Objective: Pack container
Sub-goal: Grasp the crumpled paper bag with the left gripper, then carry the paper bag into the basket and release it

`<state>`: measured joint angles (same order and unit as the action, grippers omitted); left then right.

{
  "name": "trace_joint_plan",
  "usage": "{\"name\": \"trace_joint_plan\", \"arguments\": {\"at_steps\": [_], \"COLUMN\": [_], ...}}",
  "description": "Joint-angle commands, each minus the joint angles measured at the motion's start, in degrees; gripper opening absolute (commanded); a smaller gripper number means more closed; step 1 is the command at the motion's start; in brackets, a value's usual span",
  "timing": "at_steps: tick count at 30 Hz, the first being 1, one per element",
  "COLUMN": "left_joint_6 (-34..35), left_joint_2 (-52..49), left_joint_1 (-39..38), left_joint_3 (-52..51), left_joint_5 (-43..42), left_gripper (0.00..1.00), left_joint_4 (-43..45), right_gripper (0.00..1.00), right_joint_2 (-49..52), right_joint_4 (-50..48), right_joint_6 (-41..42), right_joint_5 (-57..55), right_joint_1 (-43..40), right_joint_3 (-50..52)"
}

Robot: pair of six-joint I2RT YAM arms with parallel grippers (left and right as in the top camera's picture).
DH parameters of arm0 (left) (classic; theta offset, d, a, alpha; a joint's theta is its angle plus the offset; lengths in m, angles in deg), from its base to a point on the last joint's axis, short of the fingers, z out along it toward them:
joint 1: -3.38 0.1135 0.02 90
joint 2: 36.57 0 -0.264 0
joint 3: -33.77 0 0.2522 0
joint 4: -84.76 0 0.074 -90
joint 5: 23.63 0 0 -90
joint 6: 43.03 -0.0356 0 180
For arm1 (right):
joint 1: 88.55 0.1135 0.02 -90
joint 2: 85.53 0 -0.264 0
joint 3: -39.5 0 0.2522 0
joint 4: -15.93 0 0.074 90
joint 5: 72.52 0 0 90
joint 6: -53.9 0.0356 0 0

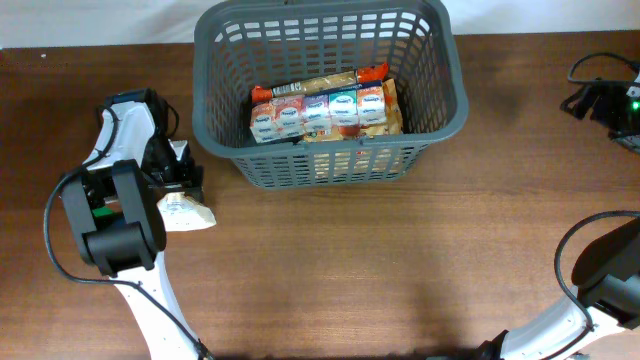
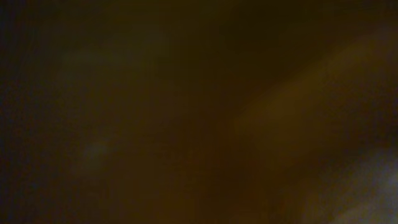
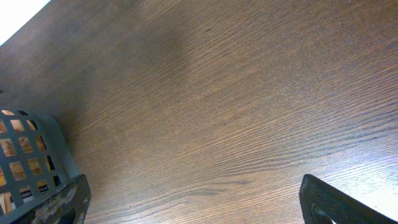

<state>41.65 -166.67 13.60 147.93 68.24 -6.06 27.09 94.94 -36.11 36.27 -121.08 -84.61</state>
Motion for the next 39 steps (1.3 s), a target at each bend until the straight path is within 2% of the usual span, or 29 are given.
{"name": "trace_joint_plan", "arguments": {"at_steps": [1, 4, 6, 10, 11, 14, 16, 18, 20, 23, 24, 26, 28, 30, 36, 39], "left_joint_6": [-0.79, -0.79, -0.79, -0.76, -0.76, -0.81, -0.81, -1.22, -6.82, -16.04, -19.47, -31.06, -38.05, -41.29, -41.53, -47.71], "left_joint_2": [-0.92, -0.46, 0.66, 4.31, 6.01, 8.81, 12.37, 14.91, 18.67, 22.82, 23.78, 24.44, 22.88, 19.82, 8.87, 0.98], "left_joint_1": [0.35, 0.35, 0.35, 0.35, 0.35, 0.31, 0.2, -0.37, -2.32, -8.13, -10.91, -19.71, -26.18, -30.88, -35.56, -38.07], "left_joint_3": [0.28, 2.93, 8.22, 24.48, 32.24, 43.47, 55.21, 61.16, 67.28, 71.01, 71.21, 71.14, 69.48, 66.6, 59.69, 58.9], "left_joint_5": [-0.46, -0.42, -0.5, -0.63, -0.61, -0.61, -0.68, -1.42, -8.04, -14.64, -14.78, -14.71, -13.46, -9.22, 2.54, 5.73], "left_gripper": [0.02, 0.02, 0.02, 0.02, 0.02, 0.02, 0.02, 0.02, 0.02, 0.02, 0.02, 0.02, 0.02, 0.02, 0.02, 0.02], "left_joint_4": [0.22, -3.5, -7.5, -14.82, -16.55, -17.51, -17.03, -15.74, -12.07, -7.1, -5.81, -4.83, -4.94, -4.31, 2.99, 7.1], "right_gripper": [0.99, 0.99, 0.99, 0.99, 0.99, 0.99, 0.99, 0.99, 0.99, 0.99, 0.99, 0.99, 0.99, 0.99, 0.99, 0.99], "right_joint_2": [-0.48, -0.48, -0.48, -0.48, -0.48, -0.48, -0.48, -0.48, -0.48, -0.48, -0.48, -0.48, -0.48, -0.48, -0.48, -0.48], "right_joint_4": [-0.15, -0.17, -0.17, -0.17, -0.17, -0.15, -0.15, -0.17, -0.17, -0.15, -0.15, -0.17, -0.17, -0.17, -0.17, -0.17], "right_joint_6": [0.33, 0.33, 0.33, 0.33, 0.33, 0.33, 0.33, 0.33, 0.33, 0.33, 0.33, 0.33, 0.33, 0.33, 0.33, 0.33], "right_joint_5": [0.72, 0.72, 0.72, 0.72, 0.72, 0.72, 0.72, 0.72, 0.72, 0.72, 0.72, 0.72, 0.72, 0.72, 0.72, 0.72], "right_joint_1": [0.26, 0.26, 0.26, 0.26, 0.26, 0.26, 0.26, 0.26, 0.26, 0.26, 0.26, 0.26, 0.26, 0.26, 0.26, 0.26], "right_joint_3": [0.33, 0.31, 0.33, 0.31, 0.33, 0.33, 0.33, 0.33, 0.33, 0.33, 0.33, 0.31, 0.33, 0.31, 0.31, 0.33]}}
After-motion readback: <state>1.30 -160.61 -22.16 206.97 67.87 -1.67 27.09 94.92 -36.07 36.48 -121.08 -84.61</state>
